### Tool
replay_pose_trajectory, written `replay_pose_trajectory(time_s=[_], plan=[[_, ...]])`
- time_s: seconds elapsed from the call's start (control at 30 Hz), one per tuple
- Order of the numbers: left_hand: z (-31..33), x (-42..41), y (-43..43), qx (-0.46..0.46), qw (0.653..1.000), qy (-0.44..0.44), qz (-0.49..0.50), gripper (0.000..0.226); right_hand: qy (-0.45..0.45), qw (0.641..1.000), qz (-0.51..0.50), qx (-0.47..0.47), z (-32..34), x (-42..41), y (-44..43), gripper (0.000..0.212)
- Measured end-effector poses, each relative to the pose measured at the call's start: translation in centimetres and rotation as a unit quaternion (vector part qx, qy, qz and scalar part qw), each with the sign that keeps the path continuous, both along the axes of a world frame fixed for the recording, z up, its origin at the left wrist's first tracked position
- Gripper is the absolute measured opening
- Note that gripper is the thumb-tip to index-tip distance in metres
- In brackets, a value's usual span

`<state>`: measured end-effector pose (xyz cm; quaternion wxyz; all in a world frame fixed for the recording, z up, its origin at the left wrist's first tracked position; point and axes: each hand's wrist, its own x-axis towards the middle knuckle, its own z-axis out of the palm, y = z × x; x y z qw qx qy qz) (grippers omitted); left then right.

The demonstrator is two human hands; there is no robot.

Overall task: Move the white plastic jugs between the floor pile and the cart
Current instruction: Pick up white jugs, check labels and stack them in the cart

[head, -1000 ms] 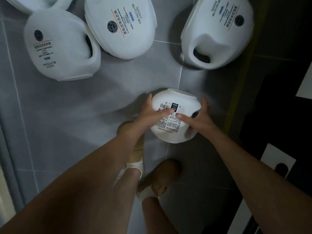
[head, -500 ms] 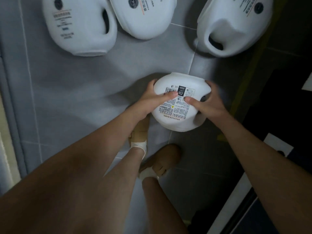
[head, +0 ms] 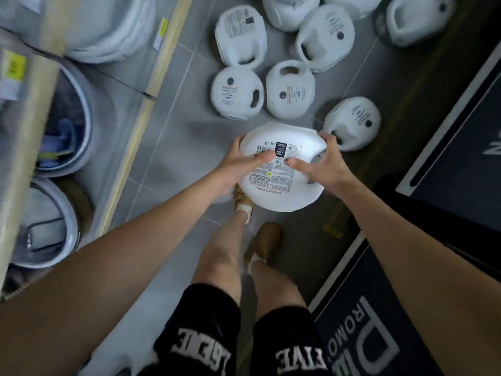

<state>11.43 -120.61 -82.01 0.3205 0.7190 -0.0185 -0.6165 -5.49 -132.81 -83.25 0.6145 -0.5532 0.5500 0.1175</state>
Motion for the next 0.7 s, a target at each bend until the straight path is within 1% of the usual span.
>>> replay_pose_trajectory(time_s=[0.07,0.17,0.2,0.27,0.33,0.5,0.57,0.6,0.63,0.67,0.7], plan=[[4.9,0.9,1.6,-0.013,0.999,-0.027,0.017,0.073,-0.021,1.000,0.019,-0.008,4.7,1.3,0.7,0.105],[11.8,1.5,4.8,-0.049,0.995,-0.052,0.065,0.076,-0.044,0.995,0.076,-0.042,11.1,3.1,2.2,0.093],[14.0,1.4,6.1,-0.060,0.993,-0.064,0.080,0.075,-0.050,0.992,0.100,-0.051,13.5,3.7,2.9,0.095],[18.3,0.8,9.0,-0.083,0.986,-0.089,0.115,0.073,-0.069,0.984,0.147,-0.070,17.8,4.7,4.4,0.105],[21.5,0.1,12.3,-0.108,0.975,-0.115,0.158,0.070,-0.099,0.971,0.201,-0.087,21.7,5.5,5.9,0.109],[28.8,-1.5,21.2,-0.164,0.933,-0.171,0.271,0.063,-0.140,0.924,0.335,-0.122,30.8,8.8,11.3,0.099],[31.2,-1.7,25.3,-0.174,0.916,-0.183,0.311,0.069,-0.166,0.899,0.383,-0.134,33.6,10.6,14.5,0.094],[32.2,-1.8,27.5,-0.172,0.910,-0.190,0.327,0.078,-0.175,0.885,0.409,-0.136,35.0,11.4,16.5,0.094],[33.3,-1.9,29.7,-0.168,0.904,-0.201,0.339,0.088,-0.184,0.869,0.438,-0.138,36.2,12.2,18.5,0.098],[34.1,-1.9,31.9,-0.160,0.898,-0.213,0.351,0.090,-0.195,0.852,0.465,-0.140,37.5,12.8,20.6,0.104],[34.8,-2.1,34.2,-0.161,0.890,-0.227,0.362,0.085,-0.206,0.835,0.490,-0.140,38.7,13.5,22.8,0.112]])
